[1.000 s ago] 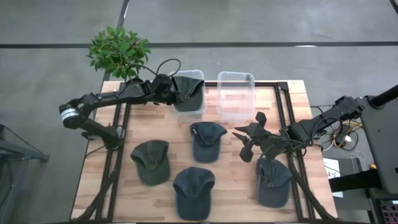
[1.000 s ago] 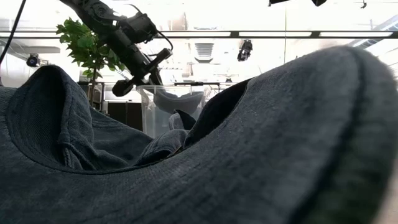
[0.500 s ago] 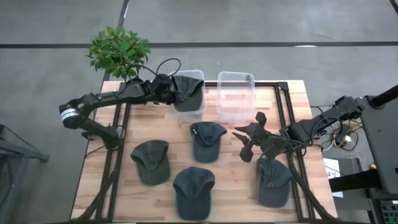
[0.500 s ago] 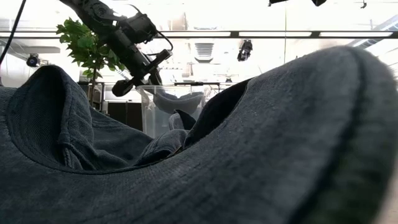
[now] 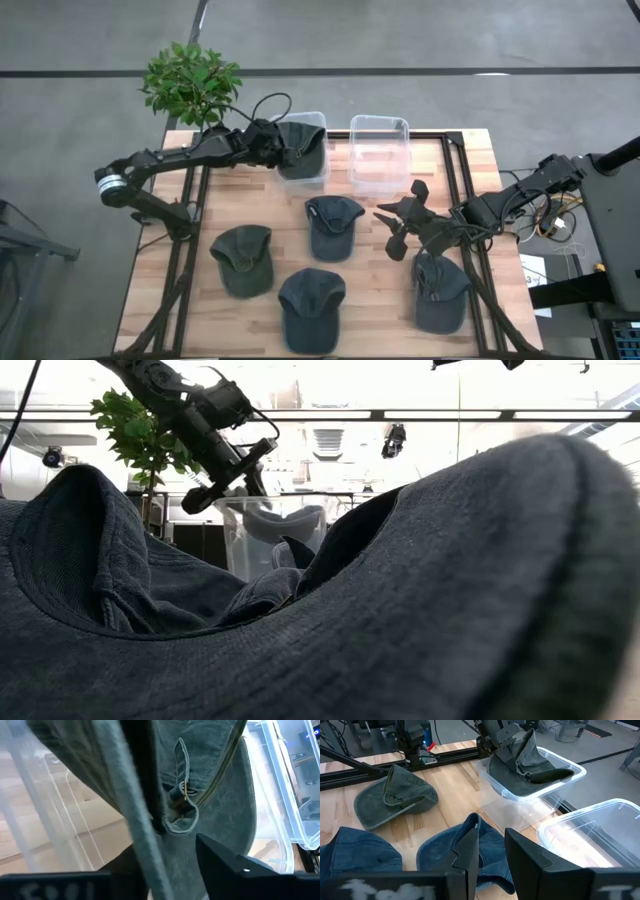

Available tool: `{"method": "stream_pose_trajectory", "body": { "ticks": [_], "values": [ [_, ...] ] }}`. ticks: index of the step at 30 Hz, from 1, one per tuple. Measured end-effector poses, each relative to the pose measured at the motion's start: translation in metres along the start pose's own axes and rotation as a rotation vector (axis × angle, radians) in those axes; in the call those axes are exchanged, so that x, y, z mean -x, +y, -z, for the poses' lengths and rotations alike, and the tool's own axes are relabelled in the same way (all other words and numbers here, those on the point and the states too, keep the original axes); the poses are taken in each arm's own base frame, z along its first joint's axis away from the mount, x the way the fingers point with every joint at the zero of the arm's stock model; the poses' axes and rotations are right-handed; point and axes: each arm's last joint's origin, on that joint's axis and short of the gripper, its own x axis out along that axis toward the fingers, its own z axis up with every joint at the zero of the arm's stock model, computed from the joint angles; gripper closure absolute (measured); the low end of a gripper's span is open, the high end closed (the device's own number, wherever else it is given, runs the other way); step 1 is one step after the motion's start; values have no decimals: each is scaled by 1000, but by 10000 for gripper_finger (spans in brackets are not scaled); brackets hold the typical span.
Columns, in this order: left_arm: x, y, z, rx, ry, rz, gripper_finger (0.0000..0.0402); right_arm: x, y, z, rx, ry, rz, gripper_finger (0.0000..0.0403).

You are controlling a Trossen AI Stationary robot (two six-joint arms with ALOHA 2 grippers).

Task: Pick & Place hat
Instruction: Put the right green cap into the left transparent bin

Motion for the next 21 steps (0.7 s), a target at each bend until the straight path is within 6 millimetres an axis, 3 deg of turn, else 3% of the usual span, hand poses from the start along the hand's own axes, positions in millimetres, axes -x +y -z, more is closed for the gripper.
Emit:
{"method": "stream_pose_trajectory", "body": {
  "ticks": [5, 14, 21],
  "values": [
    [8, -2, -4, -14, -6, -5, 228, 0, 0, 0, -1, 0, 0, 312],
    [48, -22, -25, -95, -118, 66, 227, 0, 0, 0, -3, -2, -1, 312],
    [43, -13, -17, -77, -57, -6, 227, 0, 0, 0, 1, -2, -1, 312]
  ]
}}
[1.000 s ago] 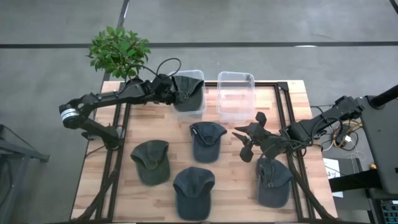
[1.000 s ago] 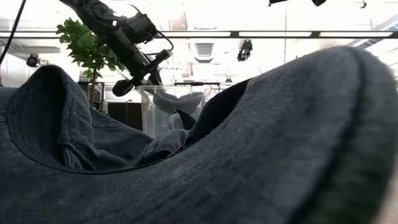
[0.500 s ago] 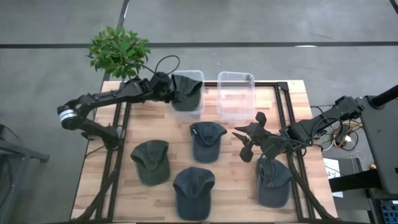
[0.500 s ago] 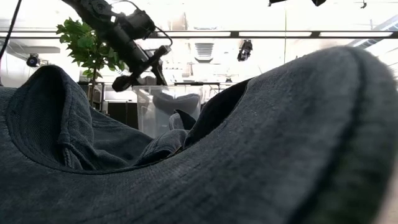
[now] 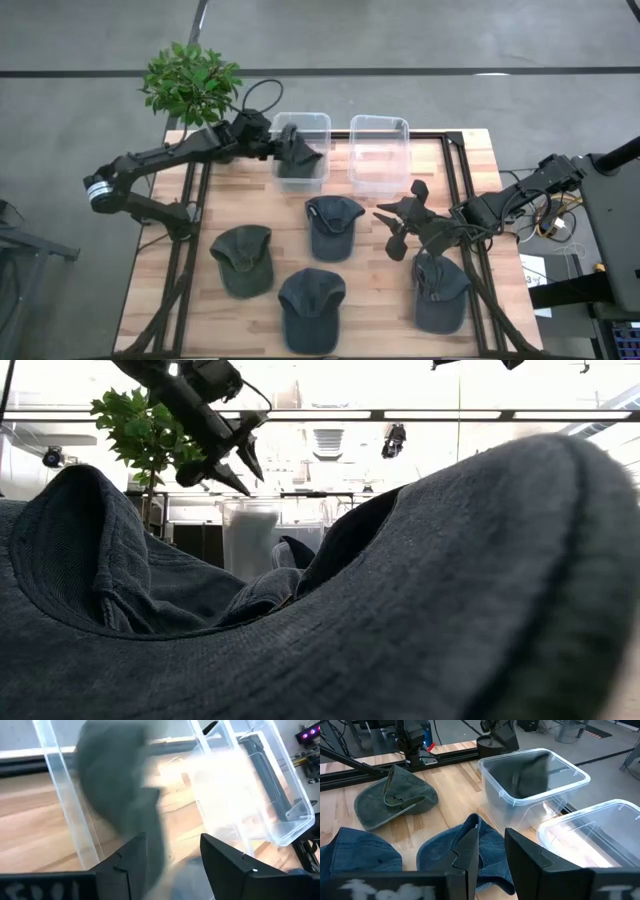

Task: Pick & Place hat
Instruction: Put the right green cap into the left transparent bin, then put the green cap into the left transparent bin

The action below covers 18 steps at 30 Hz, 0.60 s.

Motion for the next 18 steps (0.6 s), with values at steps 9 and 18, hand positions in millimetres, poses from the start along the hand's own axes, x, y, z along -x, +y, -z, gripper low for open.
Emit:
{"method": "stream_pose_trajectory", "body": {
  "ticks": [9, 18],
  "values": [
    [2, -1, 0, -5, 17, 26, 227, 0, 1, -1, -12, -10, -6, 312],
    [68, -28, 11, -165, 261, 272, 227, 0, 1, -1, -12, -10, -6, 312]
  ]
}}
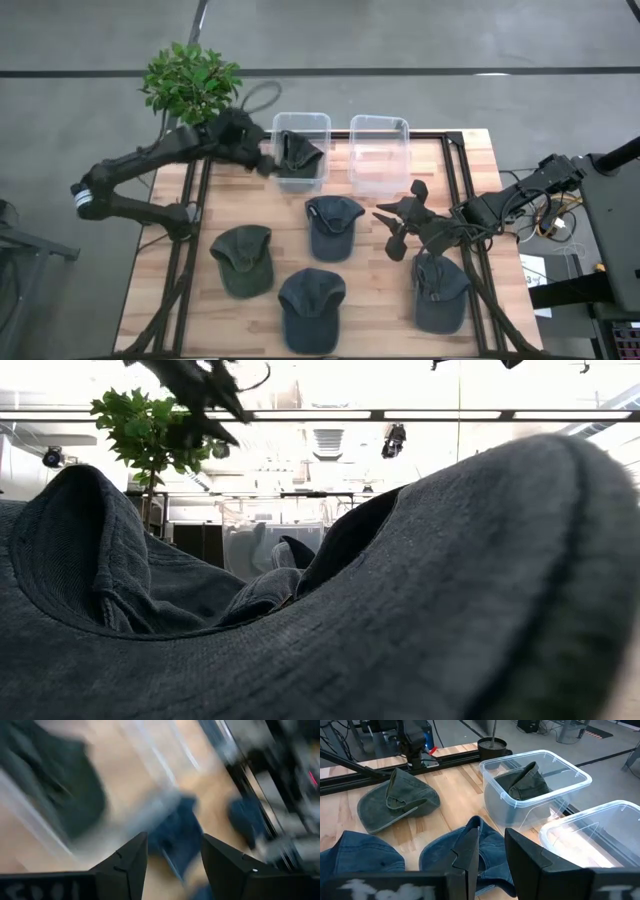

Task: Pick & Place hat
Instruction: Put the green cap into the left transparent bin

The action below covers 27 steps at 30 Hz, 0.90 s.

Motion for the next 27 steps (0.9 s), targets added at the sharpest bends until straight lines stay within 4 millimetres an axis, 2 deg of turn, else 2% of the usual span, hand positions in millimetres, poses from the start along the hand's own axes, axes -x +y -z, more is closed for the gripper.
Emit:
{"method": "stream_pose_trajectory", "body": {
  "ticks": [3, 6, 14, 20, 27],
  "values": [
    [15, -15, 25, 51, 75, 10, 227, 0, 0, 0, 0, 0, 0, 312],
    [32, -23, 50, 198, 89, -57, 227, 0, 0, 0, 0, 0, 0, 312],
    [67, -29, 112, 512, 94, -301, 227, 0, 0, 0, 0, 0, 0, 312],
    [69, -31, 147, 609, 170, -513, 227, 0, 0, 0, 0, 0, 1, 312],
    [56, -43, 172, 601, 175, -666, 227, 0, 0, 0, 0, 1, 1, 312]
  ]
}}
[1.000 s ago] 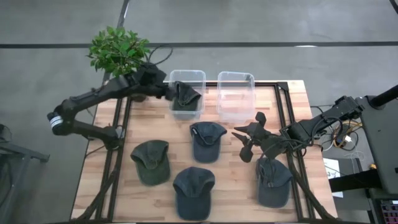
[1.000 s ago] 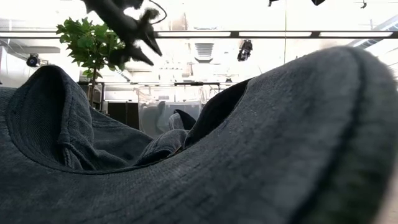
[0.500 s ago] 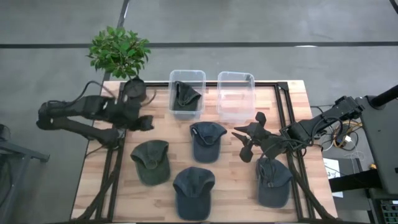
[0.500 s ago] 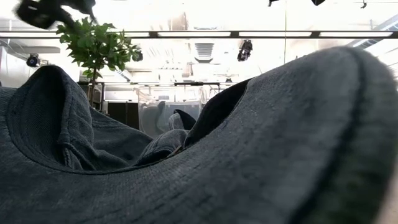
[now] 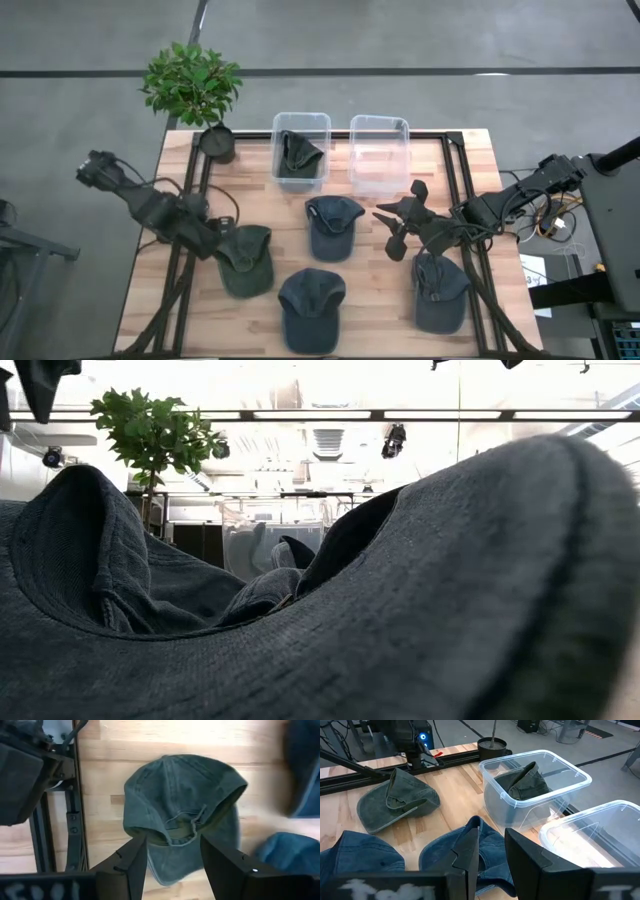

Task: Pick & Place hat
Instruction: Put the green cap into the left transparent bin

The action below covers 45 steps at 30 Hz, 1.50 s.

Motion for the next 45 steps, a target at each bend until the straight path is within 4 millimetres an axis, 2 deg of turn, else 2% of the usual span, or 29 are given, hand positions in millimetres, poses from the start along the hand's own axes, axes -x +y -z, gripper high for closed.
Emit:
{"method": "stream_pose_trajectory", "body": {
  "ticks": [6, 11, 22, 37, 45],
  "values": [
    [-15, -9, 18, -15, 1, -113, 227, 0, 0, 0, 0, 0, 0, 312],
    [-36, -9, 30, -10, 4, -196, 227, 0, 0, 0, 0, 0, -2, 312],
    [-95, 10, 49, 50, 80, -130, 227, 0, 0, 0, 0, 1, -4, 312],
    [-148, 29, 57, 86, 200, -53, 227, 0, 1, 0, 0, 13, -24, 312],
    [-163, 30, 60, 67, 271, 30, 227, 0, 1, 0, -1, 12, -25, 312]
  ]
}}
